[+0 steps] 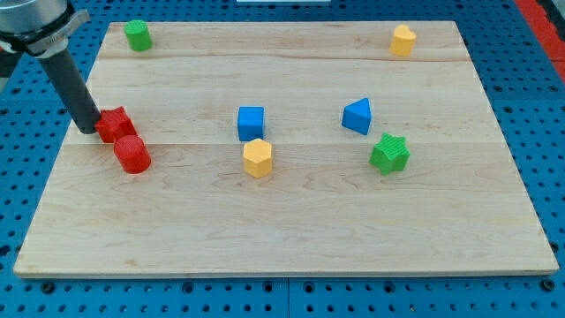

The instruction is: Push the red star towards the blue cube

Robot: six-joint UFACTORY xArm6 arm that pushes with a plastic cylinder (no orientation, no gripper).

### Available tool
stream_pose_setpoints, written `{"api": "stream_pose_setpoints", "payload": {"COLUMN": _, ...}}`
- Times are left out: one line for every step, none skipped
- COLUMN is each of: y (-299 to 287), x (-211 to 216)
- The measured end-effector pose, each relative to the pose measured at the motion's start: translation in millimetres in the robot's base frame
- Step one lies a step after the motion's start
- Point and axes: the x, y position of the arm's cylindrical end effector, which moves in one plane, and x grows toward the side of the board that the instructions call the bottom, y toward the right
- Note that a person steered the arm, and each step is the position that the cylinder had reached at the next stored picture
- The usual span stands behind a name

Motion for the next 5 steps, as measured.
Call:
{"api": "stream_pose_setpoints", "payload": {"y": 24, "x": 5}}
{"api": "stream_pose_setpoints", "payload": {"y": 73, "x": 5}}
{"api": "stream_pose_setpoints", "payload": {"y": 120, "x": 6}}
{"api": "stream_pose_setpoints", "payload": {"y": 128, "x": 40}}
{"api": "stream_pose_setpoints", "payload": {"y": 124, "x": 65}}
